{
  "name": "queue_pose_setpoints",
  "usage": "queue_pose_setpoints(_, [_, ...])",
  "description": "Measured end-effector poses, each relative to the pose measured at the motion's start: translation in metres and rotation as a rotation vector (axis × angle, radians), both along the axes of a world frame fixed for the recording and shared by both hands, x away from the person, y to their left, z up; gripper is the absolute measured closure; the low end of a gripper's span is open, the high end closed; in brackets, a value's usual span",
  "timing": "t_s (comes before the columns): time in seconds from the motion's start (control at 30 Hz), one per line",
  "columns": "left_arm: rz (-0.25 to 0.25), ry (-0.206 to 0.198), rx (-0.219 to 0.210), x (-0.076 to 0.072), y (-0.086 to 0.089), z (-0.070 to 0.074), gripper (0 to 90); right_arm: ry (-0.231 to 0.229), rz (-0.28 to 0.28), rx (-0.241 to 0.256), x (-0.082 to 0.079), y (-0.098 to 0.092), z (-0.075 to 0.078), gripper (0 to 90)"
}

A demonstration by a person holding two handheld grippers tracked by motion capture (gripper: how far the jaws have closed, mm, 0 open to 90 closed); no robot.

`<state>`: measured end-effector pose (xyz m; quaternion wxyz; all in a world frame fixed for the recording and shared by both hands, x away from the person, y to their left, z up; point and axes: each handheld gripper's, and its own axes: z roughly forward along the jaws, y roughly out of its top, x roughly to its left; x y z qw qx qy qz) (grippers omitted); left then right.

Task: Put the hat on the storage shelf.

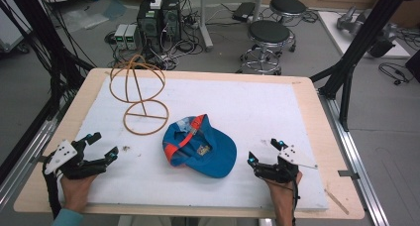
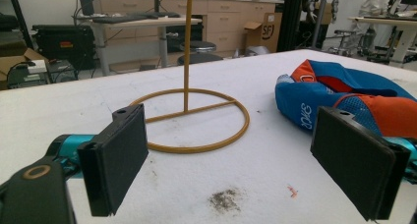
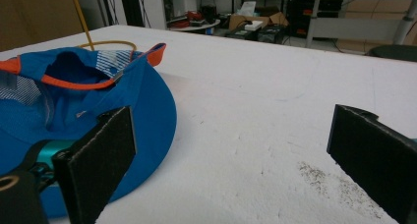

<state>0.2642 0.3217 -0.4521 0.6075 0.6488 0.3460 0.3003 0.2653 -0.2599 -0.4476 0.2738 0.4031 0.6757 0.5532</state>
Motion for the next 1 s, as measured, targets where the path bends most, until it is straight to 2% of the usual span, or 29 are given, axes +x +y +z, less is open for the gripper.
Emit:
queue_pose_setpoints(0.1, [0.000,0.003,-0.002,0.000,0.001,0.000,14.5,0.025,0.024,0.008,0.002,0.002,0.004,3.4])
queue_pose_setpoints(0.13, [0.000,0.003,-0.001,0.000,0.001,0.000,14.5,0.026,0.062,0.010,0.005,0.005,0.010,3.4])
queue_pose_setpoints(0.17, [-0.001,0.004,-0.001,0.000,0.001,0.000,14.5,0.026,0.062,0.010,0.005,0.005,0.010,3.4])
queue_pose_setpoints(0.2, [-0.002,0.004,0.000,0.000,0.001,0.000,14.5,0.028,0.101,0.011,0.008,0.010,0.018,3.4])
queue_pose_setpoints(0.23, [-0.003,0.003,0.002,0.000,0.001,0.000,14.5,0.028,0.101,0.011,0.008,0.010,0.018,3.4])
queue_pose_setpoints(0.27, [-0.002,0.003,0.001,0.000,0.000,0.000,14.5,0.036,0.124,0.011,0.010,0.014,0.023,3.4])
queue_pose_setpoints(0.3, [-0.002,0.003,0.003,0.000,0.001,0.000,14.5,0.038,0.170,-0.004,0.014,0.022,0.032,3.4])
queue_pose_setpoints(0.4, [-0.001,0.008,-0.003,0.001,0.001,0.000,14.5,0.039,0.233,-0.042,0.021,0.037,0.045,3.4])
queue_pose_setpoints(0.43, [-0.001,0.010,-0.004,0.001,0.001,0.000,14.5,0.039,0.233,-0.042,0.021,0.037,0.045,3.4])
queue_pose_setpoints(0.47, [0.000,0.010,-0.004,0.001,0.000,0.000,14.5,0.040,0.275,-0.071,0.027,0.048,0.053,3.4])
queue_pose_setpoints(0.53, [-0.001,0.011,-0.001,0.001,0.000,0.000,14.6,0.042,0.313,-0.100,0.032,0.059,0.060,3.4])
queue_pose_setpoints(0.57, [-0.002,0.010,0.000,0.001,0.000,0.000,14.6,0.042,0.313,-0.100,0.032,0.059,0.060,3.4])
queue_pose_setpoints(0.6, [-0.002,0.010,0.000,0.001,0.000,0.000,14.5,0.048,0.354,-0.130,0.038,0.071,0.065,3.4])
queue_pose_setpoints(0.63, [-0.001,0.009,-0.001,0.001,0.001,0.000,14.5,0.048,0.354,-0.130,0.038,0.071,0.065,3.4])
queue_pose_setpoints(0.67, [-0.002,0.009,-0.005,0.001,0.001,0.000,14.5,0.060,0.389,-0.168,0.044,0.083,0.068,3.4])
queue_pose_setpoints(0.7, [-0.003,0.011,-0.006,0.001,0.001,0.000,14.5,0.060,0.389,-0.168,0.044,0.083,0.068,3.4])
queue_pose_setpoints(0.73, [-0.003,0.011,-0.006,0.001,0.001,0.000,14.6,0.082,0.422,-0.207,0.049,0.096,0.071,3.5])
queue_pose_setpoints(0.77, [-0.003,0.011,-0.006,0.001,0.001,0.000,14.6,0.082,0.422,-0.207,0.049,0.096,0.071,3.5])
queue_pose_setpoints(0.8, [-0.003,0.011,-0.006,0.001,0.001,0.000,14.6,0.097,0.473,-0.222,0.053,0.108,0.072,3.9])
queue_pose_setpoints(0.87, [-0.002,0.009,-0.005,0.001,0.001,0.000,14.6,0.122,0.507,-0.233,0.057,0.119,0.071,4.4])
queue_pose_setpoints(0.93, [-0.003,0.010,-0.006,0.001,0.001,0.000,14.6,0.148,0.530,-0.266,0.061,0.129,0.069,4.4])
queue_pose_setpoints(0.97, [-0.003,0.010,-0.006,0.001,0.001,0.000,14.6,0.148,0.530,-0.266,0.061,0.129,0.069,4.4])
queue_pose_setpoints(1.0, [-0.003,0.012,-0.007,0.001,0.001,0.000,14.6,0.154,0.555,-0.286,0.064,0.138,0.068,4.4])
